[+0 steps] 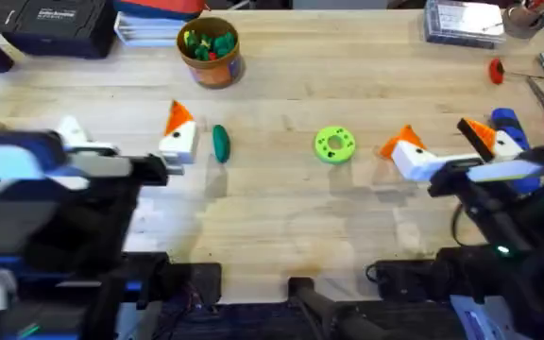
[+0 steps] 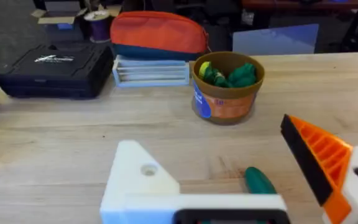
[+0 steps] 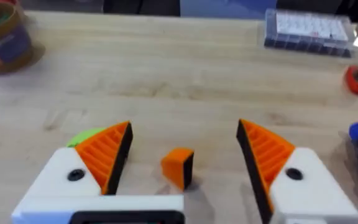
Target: Pick up the gripper from the table and insert it into the empty holder that is missing its gripper. Then pick up a screw, insert it into the mounting hole, and use the screwdriver to tighten it. Finally, clean up the table by picking up the vegetable and placing it into the bucket.
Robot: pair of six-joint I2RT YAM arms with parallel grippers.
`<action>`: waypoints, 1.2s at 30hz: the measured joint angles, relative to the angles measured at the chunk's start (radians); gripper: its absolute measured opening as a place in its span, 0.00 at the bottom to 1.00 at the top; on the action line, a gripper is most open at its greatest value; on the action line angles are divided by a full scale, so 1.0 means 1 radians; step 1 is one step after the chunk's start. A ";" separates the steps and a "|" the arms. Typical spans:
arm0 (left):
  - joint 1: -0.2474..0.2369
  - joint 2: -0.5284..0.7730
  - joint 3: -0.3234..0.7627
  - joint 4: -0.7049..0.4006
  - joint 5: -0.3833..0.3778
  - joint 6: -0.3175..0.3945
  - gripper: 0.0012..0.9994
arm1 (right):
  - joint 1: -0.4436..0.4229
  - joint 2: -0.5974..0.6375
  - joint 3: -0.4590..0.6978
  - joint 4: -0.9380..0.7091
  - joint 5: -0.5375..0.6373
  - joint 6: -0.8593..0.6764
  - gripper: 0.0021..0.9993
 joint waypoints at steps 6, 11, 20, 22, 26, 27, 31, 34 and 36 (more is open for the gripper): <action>0.000 0.266 0.382 -0.404 0.000 0.007 0.98 | 0.000 0.104 0.288 -0.288 -0.004 0.050 1.00; 0.000 0.579 0.587 -0.588 0.027 0.014 0.98 | 0.000 0.214 0.432 -0.386 -0.020 0.100 0.99; 0.000 0.953 0.640 -0.594 0.138 0.014 0.98 | 0.000 0.249 0.453 -0.394 -0.046 0.120 0.99; 0.000 1.009 0.640 -0.582 0.161 0.015 0.76 | 0.000 0.249 0.453 -0.394 -0.046 0.123 0.99; 0.000 1.059 0.640 -0.566 0.221 0.015 0.12 | 0.000 0.249 0.453 -0.393 -0.046 0.126 0.99; -0.003 1.059 0.640 -0.566 0.235 0.028 0.16 | 0.000 0.249 0.453 -0.394 -0.046 0.126 0.99; -0.054 1.034 0.640 -0.566 0.307 0.059 0.76 | 0.000 0.249 0.453 -0.399 -0.049 0.127 0.99; -0.139 0.988 0.640 -0.563 0.363 0.090 0.99 | 0.000 0.249 0.453 -0.416 -0.049 0.127 0.99; -0.201 0.953 0.640 -0.540 0.398 0.107 0.99 | 0.000 0.249 0.453 -0.433 -0.049 0.128 0.99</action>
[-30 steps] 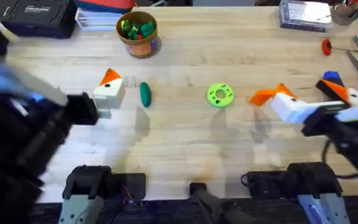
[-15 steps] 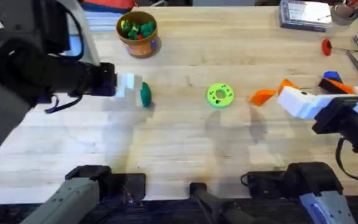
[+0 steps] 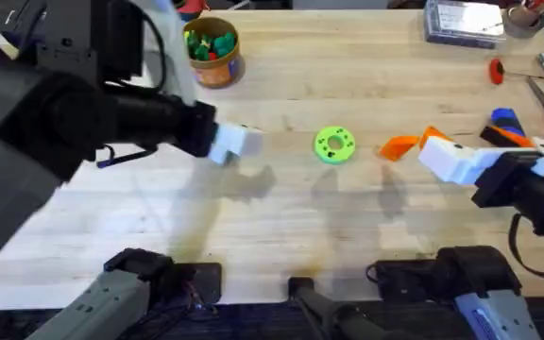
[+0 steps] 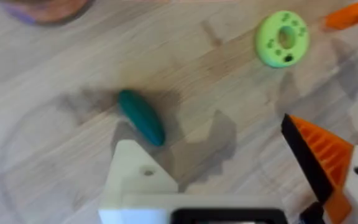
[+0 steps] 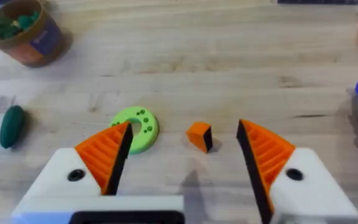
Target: Pick up the gripper from the table and insert it into the empty holder that is missing its gripper. Then pick up a screw, insert it into the mounting hole, and use the screwdriver to tighten it. Finally, clean up the table by picking up the vegetable and placing it into the bucket.
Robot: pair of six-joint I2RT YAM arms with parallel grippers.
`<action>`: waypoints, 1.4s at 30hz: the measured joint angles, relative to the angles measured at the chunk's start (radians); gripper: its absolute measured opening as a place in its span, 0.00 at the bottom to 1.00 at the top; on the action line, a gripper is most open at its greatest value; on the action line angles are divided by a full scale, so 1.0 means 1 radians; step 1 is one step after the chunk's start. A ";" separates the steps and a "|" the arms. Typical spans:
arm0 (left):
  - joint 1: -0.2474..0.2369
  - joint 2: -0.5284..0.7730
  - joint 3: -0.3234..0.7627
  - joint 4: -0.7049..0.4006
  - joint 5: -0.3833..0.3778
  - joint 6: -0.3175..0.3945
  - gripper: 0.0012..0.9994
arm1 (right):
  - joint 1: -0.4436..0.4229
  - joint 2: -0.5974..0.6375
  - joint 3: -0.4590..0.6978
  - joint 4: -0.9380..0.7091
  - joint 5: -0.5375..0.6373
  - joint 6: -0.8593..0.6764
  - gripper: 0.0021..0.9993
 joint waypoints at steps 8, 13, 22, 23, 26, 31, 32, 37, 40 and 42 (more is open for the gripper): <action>-0.193 -0.069 0.001 0.244 0.123 0.011 0.99 | 0.000 0.000 0.000 -0.112 0.000 0.002 0.99; -0.212 -0.066 0.001 0.196 0.142 0.010 0.99 | 0.000 0.000 0.000 -0.205 0.000 0.002 0.99; -0.211 -0.112 -0.027 0.295 0.095 0.009 0.99 | 0.000 0.000 0.000 -0.298 0.000 0.002 0.99; -0.211 -0.152 -0.051 0.316 0.084 0.009 0.99 | 0.000 0.000 0.000 -0.298 0.000 0.002 0.99; -0.207 -0.324 -0.150 0.376 0.064 0.012 0.99 | 0.000 0.000 0.000 -0.298 -0.001 0.002 0.99; -0.168 -0.644 -0.342 0.483 0.049 0.012 0.99 | 0.000 0.000 0.000 -0.298 0.000 0.002 1.00; -0.161 -0.684 -0.375 0.502 0.049 0.012 0.99 | 0.000 0.000 0.000 -0.298 0.000 0.002 0.99; -0.129 -0.832 -0.591 0.654 0.059 0.012 0.99 | 0.000 0.000 0.000 -0.298 -0.001 0.002 1.00; -0.119 -0.864 -0.691 0.752 0.073 0.006 0.99 | 0.000 0.000 0.000 -0.298 0.000 0.002 0.99; -0.117 -0.877 -0.742 0.802 0.077 0.004 0.99 | 0.000 0.000 0.000 -0.298 0.000 0.002 0.99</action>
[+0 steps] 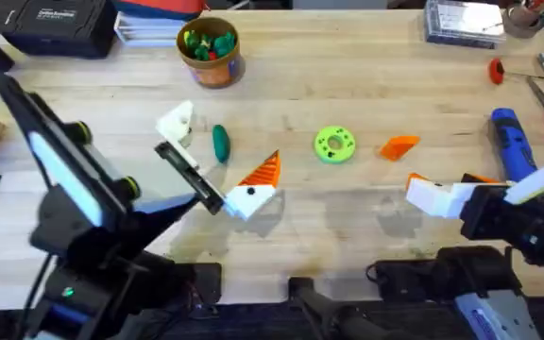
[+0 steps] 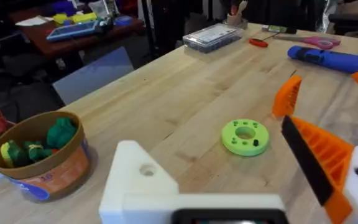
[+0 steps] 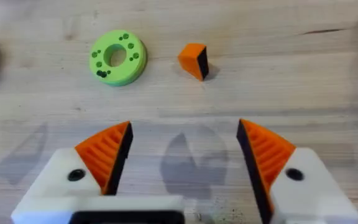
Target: Pick up the gripper from the table and insert it into the empty holder that is missing its gripper. Then pick up a screw, insert it into the mounting hole, and use the screwdriver to tighten it. Finally, clean up the table by picking up the vegetable and placing it into the bucket.
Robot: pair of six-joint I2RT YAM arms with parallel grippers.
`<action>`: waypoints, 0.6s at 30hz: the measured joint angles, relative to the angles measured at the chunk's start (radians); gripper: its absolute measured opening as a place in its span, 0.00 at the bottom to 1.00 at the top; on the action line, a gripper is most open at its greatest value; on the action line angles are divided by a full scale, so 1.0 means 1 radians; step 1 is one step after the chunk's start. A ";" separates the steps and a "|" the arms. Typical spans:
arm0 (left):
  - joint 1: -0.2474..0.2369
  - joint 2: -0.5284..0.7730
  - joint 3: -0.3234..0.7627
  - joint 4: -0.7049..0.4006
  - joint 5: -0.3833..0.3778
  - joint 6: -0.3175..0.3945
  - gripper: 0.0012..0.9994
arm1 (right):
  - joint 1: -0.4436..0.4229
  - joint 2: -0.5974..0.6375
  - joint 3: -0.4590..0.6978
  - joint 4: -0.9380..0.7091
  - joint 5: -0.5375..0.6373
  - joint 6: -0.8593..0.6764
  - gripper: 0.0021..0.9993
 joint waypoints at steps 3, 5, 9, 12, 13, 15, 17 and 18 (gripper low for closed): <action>0.000 -0.025 -0.065 0.049 0.006 -0.003 0.99 | 0.000 0.000 0.000 0.000 0.000 0.000 0.99; 0.000 -0.063 -0.104 0.062 0.012 -0.003 0.99 | 0.000 0.000 0.000 0.000 0.000 0.000 0.99; 0.001 -0.128 -0.134 0.024 0.029 -0.004 0.99 | 0.000 0.000 0.000 0.000 0.000 0.000 1.00; 0.004 -0.132 -0.134 -0.002 0.039 -0.012 0.99 | 0.000 0.000 0.000 0.000 0.000 0.000 1.00; 0.004 -0.132 -0.134 -0.003 0.043 -0.025 0.99 | 0.000 0.000 0.000 0.000 0.000 0.000 0.99; 0.004 -0.132 -0.134 -0.003 0.047 -0.063 0.99 | 0.000 0.000 0.000 0.000 0.000 0.000 0.99; 0.004 -0.132 -0.134 -0.003 0.051 -0.109 0.99 | 0.000 0.000 0.000 0.000 0.000 0.000 0.99; 0.004 -0.132 -0.134 -0.003 0.054 -0.126 0.99 | 0.000 0.000 0.000 0.000 0.000 0.000 0.99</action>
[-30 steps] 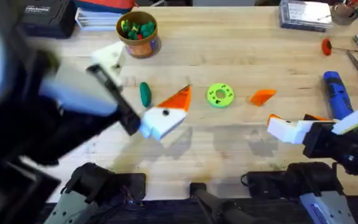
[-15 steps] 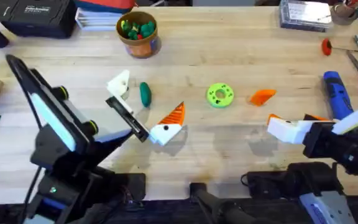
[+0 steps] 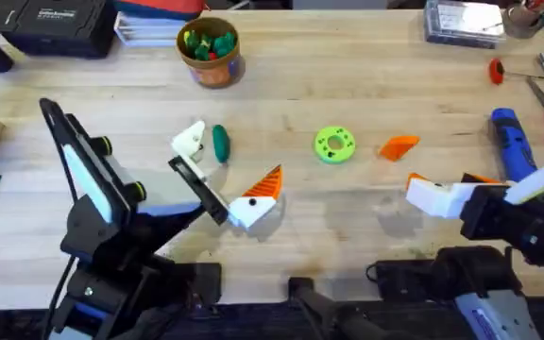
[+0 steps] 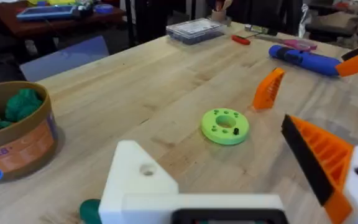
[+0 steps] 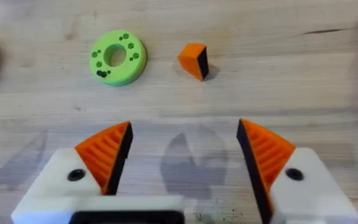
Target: Pick up the gripper from the table and insert it into the empty holder that is missing its gripper. Then pick up a screw, insert it into the mounting hole, and use the screwdriver to tighten it. Finally, clean up the table by picking up the vegetable and placing it into the bucket.
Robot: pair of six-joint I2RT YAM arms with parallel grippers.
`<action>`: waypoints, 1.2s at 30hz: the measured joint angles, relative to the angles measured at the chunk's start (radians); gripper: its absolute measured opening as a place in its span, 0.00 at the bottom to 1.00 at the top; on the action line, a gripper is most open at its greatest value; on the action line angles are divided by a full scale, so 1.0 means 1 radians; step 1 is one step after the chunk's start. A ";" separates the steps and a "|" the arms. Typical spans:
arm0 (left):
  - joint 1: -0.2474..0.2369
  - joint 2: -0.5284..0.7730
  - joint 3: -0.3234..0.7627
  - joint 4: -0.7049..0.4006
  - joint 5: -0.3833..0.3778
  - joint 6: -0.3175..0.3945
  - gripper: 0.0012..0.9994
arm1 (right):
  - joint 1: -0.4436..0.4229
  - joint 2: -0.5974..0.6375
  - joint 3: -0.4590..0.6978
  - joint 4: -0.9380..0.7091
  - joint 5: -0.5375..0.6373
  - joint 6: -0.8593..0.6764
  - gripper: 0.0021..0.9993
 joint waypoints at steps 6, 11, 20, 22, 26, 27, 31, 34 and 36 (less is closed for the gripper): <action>0.000 0.000 0.000 -0.002 0.079 -0.055 0.99 | 0.000 0.000 0.000 0.000 0.000 0.000 0.99; 0.000 0.000 0.000 -0.006 0.172 -0.067 0.99 | 0.000 0.000 0.000 0.000 0.000 0.000 0.99; 0.000 0.000 0.000 -0.011 0.239 -0.076 0.99 | 0.000 0.000 0.000 0.000 0.000 0.000 0.99; 0.000 0.000 0.000 -0.011 0.242 -0.077 0.99 | 0.000 0.000 0.000 0.000 0.000 0.000 0.99; 0.000 0.000 0.000 -0.011 0.246 -0.077 0.99 | 0.000 0.000 0.000 0.000 0.000 0.000 0.99; 0.000 0.000 0.000 -0.011 0.248 -0.077 0.99 | 0.000 0.000 0.000 0.000 0.000 0.000 0.99; 0.000 0.000 0.000 -0.012 0.253 -0.077 0.99 | 0.000 0.000 0.000 0.000 0.000 0.000 1.00; 0.000 0.000 0.000 -0.012 0.254 -0.077 0.99 | 0.000 0.000 0.000 0.000 0.000 0.000 0.99; 0.000 0.000 0.000 -0.012 0.256 -0.077 0.99 | 0.000 0.000 0.000 0.000 0.000 0.000 0.99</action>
